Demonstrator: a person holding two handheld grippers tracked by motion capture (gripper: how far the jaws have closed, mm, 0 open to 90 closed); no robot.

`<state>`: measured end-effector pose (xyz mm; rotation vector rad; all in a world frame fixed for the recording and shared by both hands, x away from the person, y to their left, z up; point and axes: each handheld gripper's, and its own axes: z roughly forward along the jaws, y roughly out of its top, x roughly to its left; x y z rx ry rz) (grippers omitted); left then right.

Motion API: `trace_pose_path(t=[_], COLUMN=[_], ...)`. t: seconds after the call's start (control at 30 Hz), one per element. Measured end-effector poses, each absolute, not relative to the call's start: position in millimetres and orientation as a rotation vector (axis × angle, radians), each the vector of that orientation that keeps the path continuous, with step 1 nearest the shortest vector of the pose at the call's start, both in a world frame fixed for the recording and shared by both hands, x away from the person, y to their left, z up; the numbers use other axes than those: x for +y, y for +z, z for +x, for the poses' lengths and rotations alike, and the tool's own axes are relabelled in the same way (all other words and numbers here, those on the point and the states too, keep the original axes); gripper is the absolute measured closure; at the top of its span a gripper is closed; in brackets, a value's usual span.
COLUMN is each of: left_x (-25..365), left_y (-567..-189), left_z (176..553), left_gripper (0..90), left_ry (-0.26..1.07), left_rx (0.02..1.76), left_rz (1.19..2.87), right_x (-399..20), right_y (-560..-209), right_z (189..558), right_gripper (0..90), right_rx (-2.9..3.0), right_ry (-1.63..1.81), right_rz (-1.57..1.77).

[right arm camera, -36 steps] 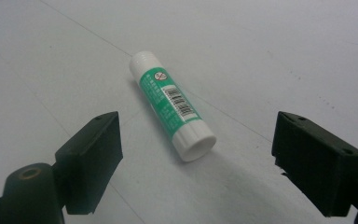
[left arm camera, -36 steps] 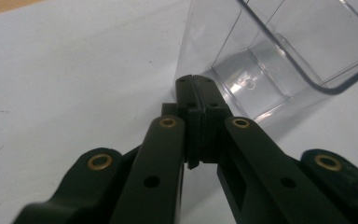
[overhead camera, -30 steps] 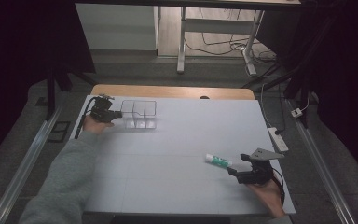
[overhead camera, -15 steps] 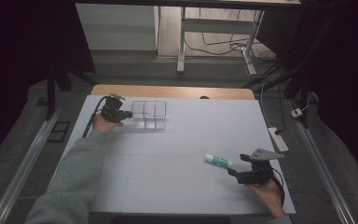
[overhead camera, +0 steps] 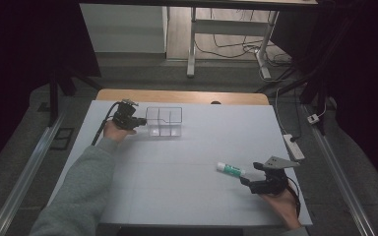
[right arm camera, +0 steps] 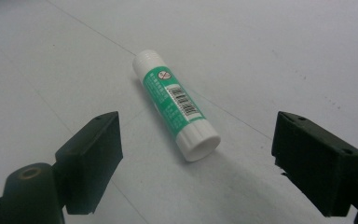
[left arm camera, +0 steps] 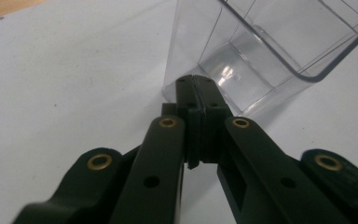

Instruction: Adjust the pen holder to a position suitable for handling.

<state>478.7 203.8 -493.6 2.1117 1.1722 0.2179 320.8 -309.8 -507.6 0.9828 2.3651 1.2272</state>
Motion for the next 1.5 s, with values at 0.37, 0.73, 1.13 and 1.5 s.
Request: trace_pose_path(t=[0.37, 0.73, 1.13, 1.5], left_x=[188, 165, 144, 156], left_y=[-491, -491, -489, -481], left_z=[484, 488, 490, 474], left_gripper=[88.7, 88.6, 88.6, 88.7], left_ry=[0.211, 0.182, 0.173, 0.236], left_rx=[1.161, 1.123, 1.083, 1.060], left_rz=[2.108, 2.119, 2.134, 2.101], right_x=[-310, -310, -310, -310], right_y=[-508, -508, -508, -507], right_z=[321, 321, 322, 321], right_gripper=[15.7, 15.8, 16.0, 16.6], right_rx=[2.365, 2.366, 2.372, 2.364], right_ry=[1.231, 1.238, 1.234, 1.249], right_rz=[0.984, 0.985, 0.986, 0.976])
